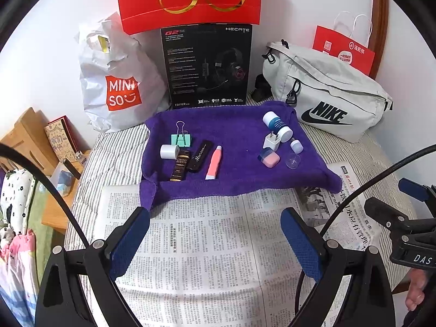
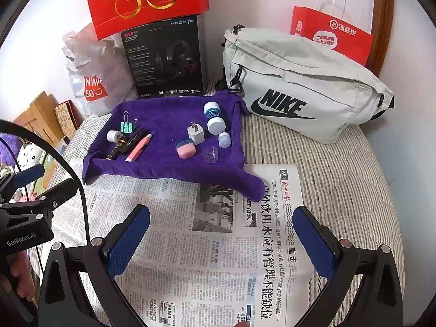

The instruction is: Organize rigid objects

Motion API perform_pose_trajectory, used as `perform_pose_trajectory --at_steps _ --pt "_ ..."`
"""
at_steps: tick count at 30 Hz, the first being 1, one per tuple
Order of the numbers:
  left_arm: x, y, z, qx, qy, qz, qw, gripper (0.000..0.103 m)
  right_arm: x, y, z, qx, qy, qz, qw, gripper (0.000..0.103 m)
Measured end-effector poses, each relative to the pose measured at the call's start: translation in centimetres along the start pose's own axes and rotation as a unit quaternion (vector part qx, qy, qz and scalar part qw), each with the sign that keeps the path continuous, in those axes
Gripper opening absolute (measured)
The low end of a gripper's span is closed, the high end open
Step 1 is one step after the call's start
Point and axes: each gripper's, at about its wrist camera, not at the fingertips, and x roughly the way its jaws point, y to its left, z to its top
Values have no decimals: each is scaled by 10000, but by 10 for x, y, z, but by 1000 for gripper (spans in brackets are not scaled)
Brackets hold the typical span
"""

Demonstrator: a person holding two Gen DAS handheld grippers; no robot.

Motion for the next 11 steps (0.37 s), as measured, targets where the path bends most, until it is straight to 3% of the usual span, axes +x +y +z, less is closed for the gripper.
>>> perform_pose_trajectory --at_steps 11 --pt "-4 -1 1 69 -118 -65 9999 97 -2 1 0 -13 -3 1 10000 103"
